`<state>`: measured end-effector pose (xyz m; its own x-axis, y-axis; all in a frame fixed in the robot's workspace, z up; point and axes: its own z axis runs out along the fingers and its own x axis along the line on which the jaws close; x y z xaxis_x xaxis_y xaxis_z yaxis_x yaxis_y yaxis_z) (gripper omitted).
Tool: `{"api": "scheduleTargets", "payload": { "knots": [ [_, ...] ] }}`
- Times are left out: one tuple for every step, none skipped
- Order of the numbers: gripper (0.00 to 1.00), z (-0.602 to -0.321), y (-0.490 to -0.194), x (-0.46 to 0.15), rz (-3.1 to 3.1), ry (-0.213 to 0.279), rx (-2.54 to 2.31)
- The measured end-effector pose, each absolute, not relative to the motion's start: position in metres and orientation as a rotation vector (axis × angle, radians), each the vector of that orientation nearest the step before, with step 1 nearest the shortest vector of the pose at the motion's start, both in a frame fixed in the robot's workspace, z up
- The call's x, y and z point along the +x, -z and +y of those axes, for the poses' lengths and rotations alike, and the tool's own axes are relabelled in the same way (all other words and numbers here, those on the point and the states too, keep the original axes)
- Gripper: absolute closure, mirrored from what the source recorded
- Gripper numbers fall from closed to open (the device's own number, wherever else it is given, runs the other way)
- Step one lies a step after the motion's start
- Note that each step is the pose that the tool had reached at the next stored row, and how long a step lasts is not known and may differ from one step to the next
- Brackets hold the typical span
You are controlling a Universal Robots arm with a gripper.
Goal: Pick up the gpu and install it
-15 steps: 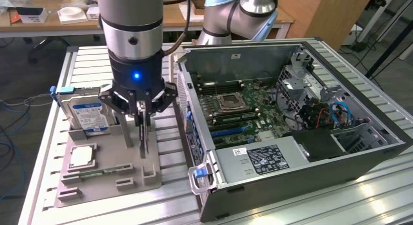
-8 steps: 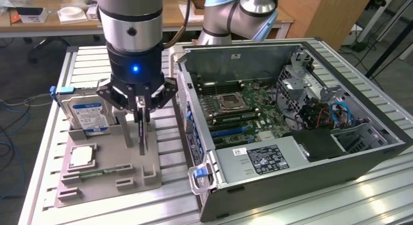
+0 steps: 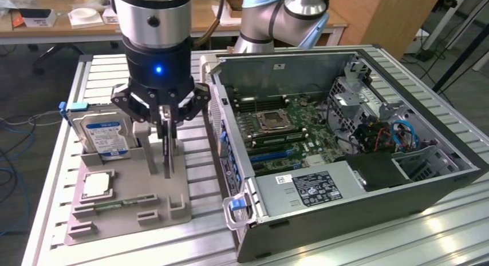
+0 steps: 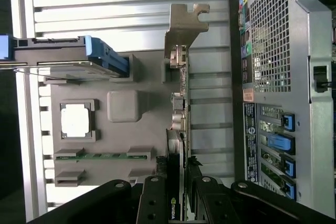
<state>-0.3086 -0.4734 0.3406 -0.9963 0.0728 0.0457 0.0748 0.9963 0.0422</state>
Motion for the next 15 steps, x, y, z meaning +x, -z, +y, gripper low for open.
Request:
{"api": "scheduleTargets", "payload": {
  "knots": [
    [0.74,-0.473,-0.342,-0.309,-3.095,0.068,-0.114],
    [0.74,-0.473,-0.344,-0.309,-3.095,0.068,-0.115],
    [0.74,-0.473,-0.346,-0.309,-3.095,0.068,-0.115],
    [0.74,-0.473,-0.348,-0.309,-3.095,0.068,-0.115],
    [0.74,-0.473,-0.35,-0.309,-3.095,0.068,-0.115],
    [0.74,-0.473,-0.352,-0.309,-3.095,0.068,-0.115],
    [0.74,-0.473,-0.355,-0.309,-3.095,0.068,-0.115],
    [0.74,-0.473,-0.357,-0.309,-3.095,0.068,-0.115],
    [0.74,-0.473,-0.36,-0.309,-3.095,0.068,-0.114],
    [0.74,-0.473,-0.362,-0.309,-3.095,0.068,-0.114],
    [0.74,-0.473,-0.364,-0.309,-3.095,0.068,-0.114],
    [0.74,-0.473,-0.365,-0.309,-3.095,0.068,-0.114],
    [0.74,-0.473,-0.367,-0.309,-3.095,0.068,-0.114],
    [0.74,-0.473,-0.369,-0.309,-3.095,0.068,-0.114],
    [0.74,-0.473,-0.371,-0.309,-3.095,0.068,-0.114]
  ]
}}
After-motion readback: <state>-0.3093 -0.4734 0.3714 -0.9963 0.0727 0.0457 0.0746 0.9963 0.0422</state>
